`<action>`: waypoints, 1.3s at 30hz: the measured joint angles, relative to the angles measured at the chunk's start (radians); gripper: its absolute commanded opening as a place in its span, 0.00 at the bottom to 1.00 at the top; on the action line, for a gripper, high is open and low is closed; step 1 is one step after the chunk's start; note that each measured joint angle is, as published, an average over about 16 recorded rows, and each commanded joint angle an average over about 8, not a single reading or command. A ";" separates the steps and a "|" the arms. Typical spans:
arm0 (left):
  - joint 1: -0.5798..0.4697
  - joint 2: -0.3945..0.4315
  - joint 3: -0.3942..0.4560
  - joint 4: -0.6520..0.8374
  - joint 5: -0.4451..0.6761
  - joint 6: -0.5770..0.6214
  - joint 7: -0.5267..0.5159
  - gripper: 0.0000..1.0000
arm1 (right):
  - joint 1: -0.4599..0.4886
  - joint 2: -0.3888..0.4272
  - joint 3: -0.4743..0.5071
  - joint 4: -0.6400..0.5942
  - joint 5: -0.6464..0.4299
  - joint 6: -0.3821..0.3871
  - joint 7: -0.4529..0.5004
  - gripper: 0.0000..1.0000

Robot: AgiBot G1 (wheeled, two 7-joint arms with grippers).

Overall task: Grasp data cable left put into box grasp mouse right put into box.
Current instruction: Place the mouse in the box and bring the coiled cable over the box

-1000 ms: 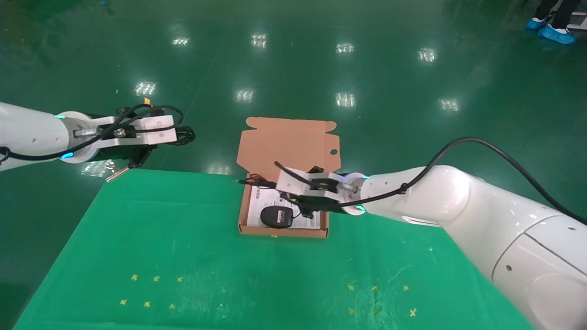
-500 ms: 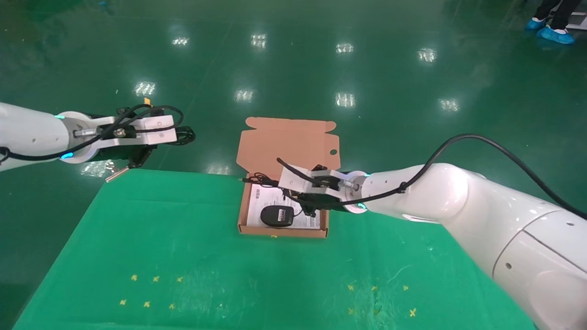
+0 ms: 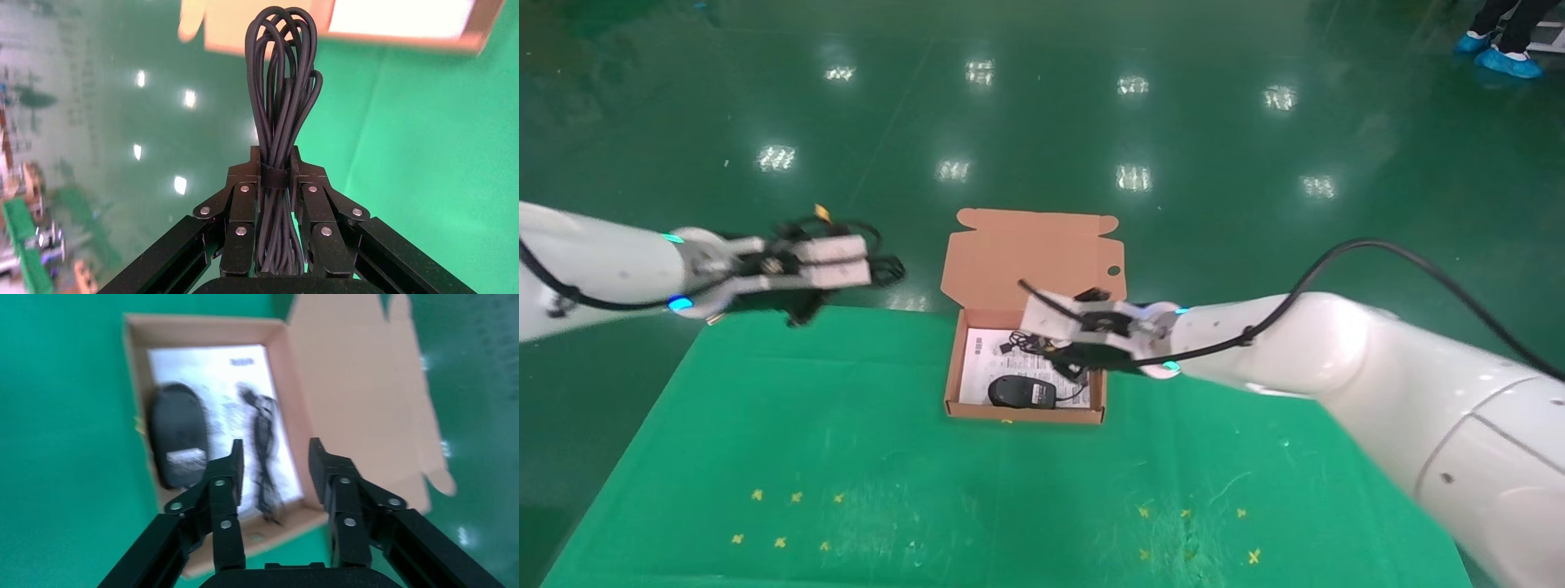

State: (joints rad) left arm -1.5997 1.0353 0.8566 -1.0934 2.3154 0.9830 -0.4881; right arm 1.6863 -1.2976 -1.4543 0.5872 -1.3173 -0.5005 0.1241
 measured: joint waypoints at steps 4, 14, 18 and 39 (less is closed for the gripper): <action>0.023 0.051 0.010 0.062 -0.040 -0.059 0.067 0.00 | 0.015 0.055 -0.010 0.043 -0.020 0.011 0.018 1.00; 0.056 0.220 0.037 0.287 -0.131 -0.234 0.272 0.00 | 0.071 0.261 -0.056 0.237 -0.105 0.015 0.127 1.00; 0.060 0.275 0.052 0.368 -0.183 -0.289 0.358 0.00 | 0.094 0.348 -0.081 0.338 -0.155 0.011 0.198 1.00; 0.072 0.340 0.252 0.471 -0.480 -0.441 0.563 0.86 | 0.179 0.608 -0.162 0.709 -0.475 -0.024 0.588 1.00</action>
State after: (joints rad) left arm -1.5276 1.3749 1.1086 -0.6223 1.8358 0.5415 0.0749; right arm 1.8648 -0.6897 -1.6165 1.2958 -1.7921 -0.5241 0.7124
